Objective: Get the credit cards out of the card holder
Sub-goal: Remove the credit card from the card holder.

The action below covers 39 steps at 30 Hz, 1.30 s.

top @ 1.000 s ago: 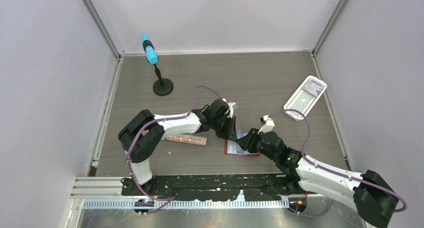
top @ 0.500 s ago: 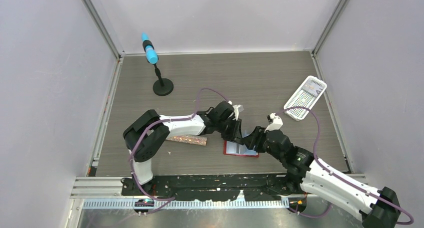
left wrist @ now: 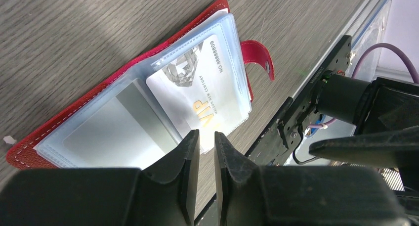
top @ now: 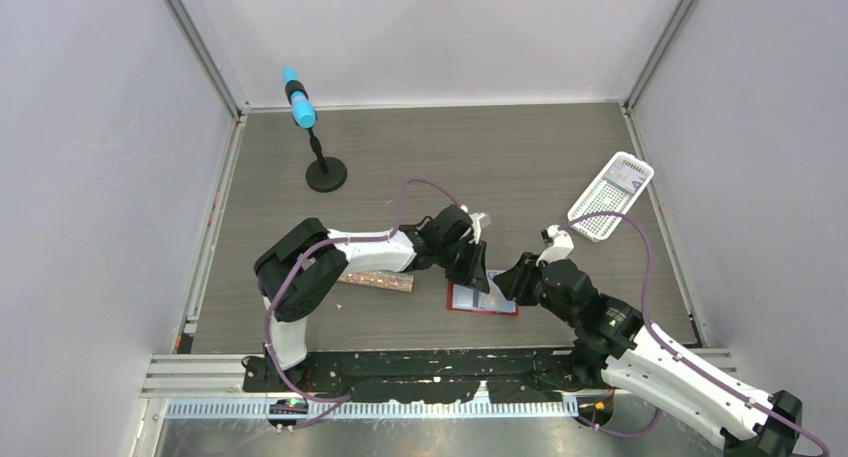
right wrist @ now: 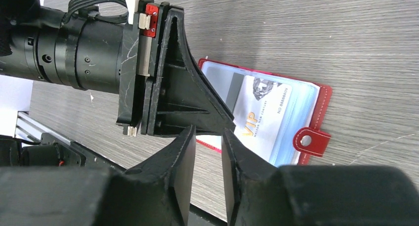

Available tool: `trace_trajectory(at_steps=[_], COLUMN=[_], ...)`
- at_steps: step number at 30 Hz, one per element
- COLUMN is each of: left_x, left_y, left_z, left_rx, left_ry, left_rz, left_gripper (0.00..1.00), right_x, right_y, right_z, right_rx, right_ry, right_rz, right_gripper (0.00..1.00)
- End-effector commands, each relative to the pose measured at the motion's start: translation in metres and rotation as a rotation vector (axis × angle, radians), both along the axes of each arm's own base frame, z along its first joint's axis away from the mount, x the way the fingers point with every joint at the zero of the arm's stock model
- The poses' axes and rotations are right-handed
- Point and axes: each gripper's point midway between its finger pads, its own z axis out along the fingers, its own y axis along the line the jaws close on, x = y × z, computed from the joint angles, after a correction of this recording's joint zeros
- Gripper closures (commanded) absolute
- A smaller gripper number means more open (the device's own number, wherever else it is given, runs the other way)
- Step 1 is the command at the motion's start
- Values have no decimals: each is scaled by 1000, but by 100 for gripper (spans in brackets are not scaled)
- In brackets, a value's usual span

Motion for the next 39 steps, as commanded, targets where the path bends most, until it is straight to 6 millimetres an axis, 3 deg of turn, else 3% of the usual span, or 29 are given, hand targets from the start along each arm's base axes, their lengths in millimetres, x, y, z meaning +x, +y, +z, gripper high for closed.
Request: trace_trajectory(at_steps=[1, 5, 13, 25, 39], left_x=[7, 9, 12, 15, 19], left_y=[-6, 5, 19, 14, 7], left_z=[24, 22, 17, 10, 3], left_rx=[-56, -18, 1, 5, -12], left_ry=[-61, -78, -84, -79, -75], left_rz=[11, 43, 86, 83, 91], left_gripper=[80, 78, 71, 65, 63], right_x=[4, 7, 16, 16, 12], right_y=[11, 17, 5, -13, -16], right_z=[3, -7, -37, -70, -88], right_rx=[36, 35, -57, -114, -122], right_ry=[-7, -3, 54, 145, 185], right_rz=[22, 31, -36, -99, -101], right_gripper=[69, 72, 74, 74, 74])
